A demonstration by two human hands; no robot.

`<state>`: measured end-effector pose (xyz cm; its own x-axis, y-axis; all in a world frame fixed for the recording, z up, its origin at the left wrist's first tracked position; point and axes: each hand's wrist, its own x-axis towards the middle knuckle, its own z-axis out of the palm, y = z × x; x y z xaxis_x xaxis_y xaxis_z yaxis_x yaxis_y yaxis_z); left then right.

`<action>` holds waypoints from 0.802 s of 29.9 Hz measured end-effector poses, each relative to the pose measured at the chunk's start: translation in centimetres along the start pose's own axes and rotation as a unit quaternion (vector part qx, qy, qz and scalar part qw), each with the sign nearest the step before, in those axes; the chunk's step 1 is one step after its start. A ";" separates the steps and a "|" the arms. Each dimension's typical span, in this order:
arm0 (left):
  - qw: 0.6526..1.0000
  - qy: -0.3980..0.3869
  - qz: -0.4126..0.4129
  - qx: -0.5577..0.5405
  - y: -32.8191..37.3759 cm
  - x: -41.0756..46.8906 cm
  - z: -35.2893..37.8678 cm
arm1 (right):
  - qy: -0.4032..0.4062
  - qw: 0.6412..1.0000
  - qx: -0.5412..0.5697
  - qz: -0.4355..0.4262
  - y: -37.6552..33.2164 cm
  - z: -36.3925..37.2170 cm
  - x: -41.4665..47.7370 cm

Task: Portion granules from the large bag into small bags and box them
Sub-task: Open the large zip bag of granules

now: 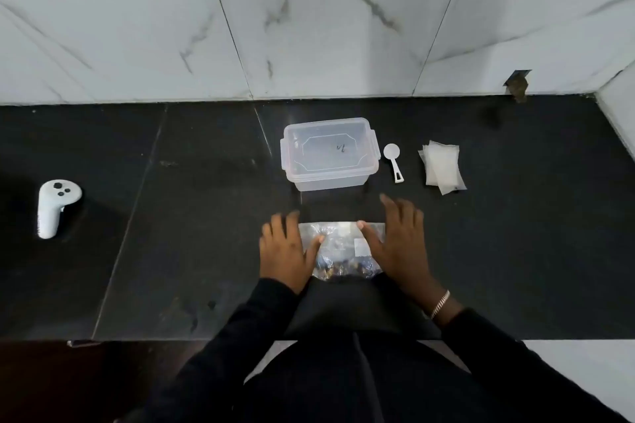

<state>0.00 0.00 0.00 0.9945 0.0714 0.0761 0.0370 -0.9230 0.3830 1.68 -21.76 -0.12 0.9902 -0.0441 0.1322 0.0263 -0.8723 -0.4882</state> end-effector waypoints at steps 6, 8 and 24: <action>0.940 -0.097 -0.223 -0.239 -0.2 -1.1 1.0 | -0.090 0.956 0.161 0.227 1.4 -0.2 -1.7; 0.915 -0.112 -0.245 -0.300 -0.3 -0.5 1.2 | -0.120 0.942 0.220 0.224 1.5 -0.1 -1.6; 0.792 -0.083 -0.093 -0.597 2.1 2.0 -5.8 | -0.094 0.790 0.576 0.188 -1.0 -6.5 0.3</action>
<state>1.55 0.43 6.28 0.9855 0.0222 -0.1683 0.1644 0.1211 0.9789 1.04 -24.03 6.05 0.9579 -0.0269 -0.2858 -0.2740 0.2113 -0.9382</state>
